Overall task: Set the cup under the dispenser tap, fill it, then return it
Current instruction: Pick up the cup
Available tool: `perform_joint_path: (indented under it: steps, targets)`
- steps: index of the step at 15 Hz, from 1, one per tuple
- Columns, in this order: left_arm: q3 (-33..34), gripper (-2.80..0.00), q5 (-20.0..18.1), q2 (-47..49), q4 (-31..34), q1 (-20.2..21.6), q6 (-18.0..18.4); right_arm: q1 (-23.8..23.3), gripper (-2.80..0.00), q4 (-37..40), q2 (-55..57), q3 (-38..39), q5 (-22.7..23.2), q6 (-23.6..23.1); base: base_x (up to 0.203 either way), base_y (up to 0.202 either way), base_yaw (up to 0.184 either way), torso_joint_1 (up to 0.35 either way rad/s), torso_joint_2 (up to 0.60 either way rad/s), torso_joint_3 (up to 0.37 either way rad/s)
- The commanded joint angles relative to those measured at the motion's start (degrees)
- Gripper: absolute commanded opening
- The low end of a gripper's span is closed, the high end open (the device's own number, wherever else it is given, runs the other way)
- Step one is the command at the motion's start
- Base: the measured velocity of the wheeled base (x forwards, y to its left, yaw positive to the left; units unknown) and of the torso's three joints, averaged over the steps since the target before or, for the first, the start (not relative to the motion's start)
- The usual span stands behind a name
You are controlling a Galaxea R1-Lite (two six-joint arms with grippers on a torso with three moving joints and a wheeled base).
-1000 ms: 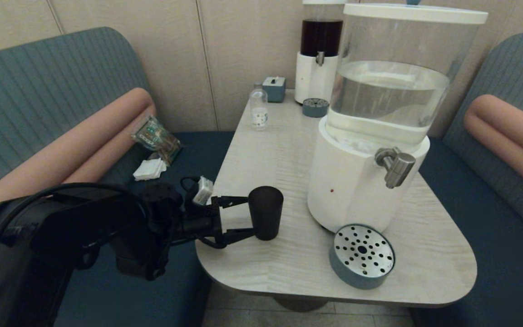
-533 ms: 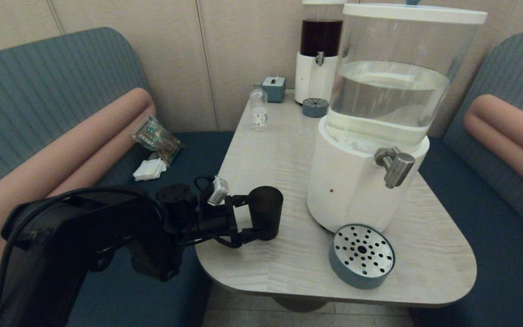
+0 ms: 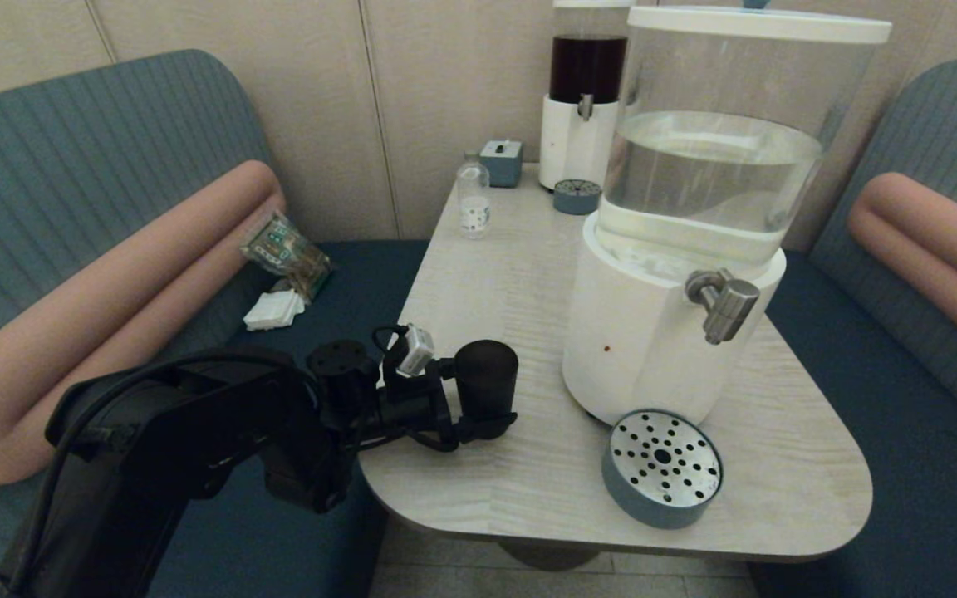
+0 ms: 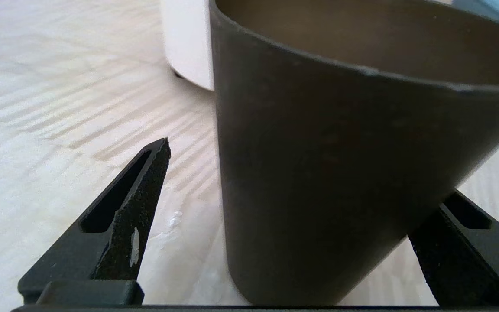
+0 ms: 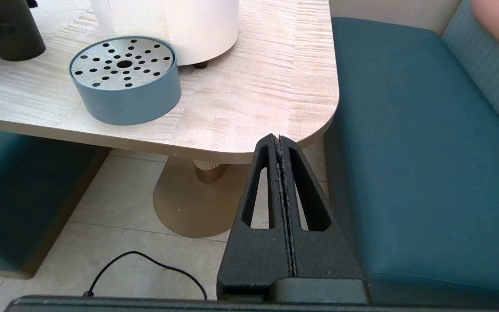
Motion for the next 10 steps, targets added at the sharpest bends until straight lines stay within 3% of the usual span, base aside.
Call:
perform_joint_path:
  steps: [1,7,10]
  targets:
    - [-0.34,-2.80,-0.30,0.16,-0.49,-0.09,-0.24,0.02,-2.80,-0.03,-0.11,0.00,-0.05,0.00,0.000,0.000,0.000,0.000,0.00,0.000]
    - [0.65,-2.80,0.28,-1.74,-0.49,-0.73,-0.20,0.02,-2.80,-0.01,-0.11,0.00,0.00,0.00,0.000,0.000,0.000,0.000,0.00,0.000]
    - [7.26,-2.80,0.31,-8.21,-0.49,-1.83,-0.25,0.02,-2.80,-0.01,-0.11,0.00,0.04,-0.02,0.000,0.000,0.000,0.000,0.00,0.000]
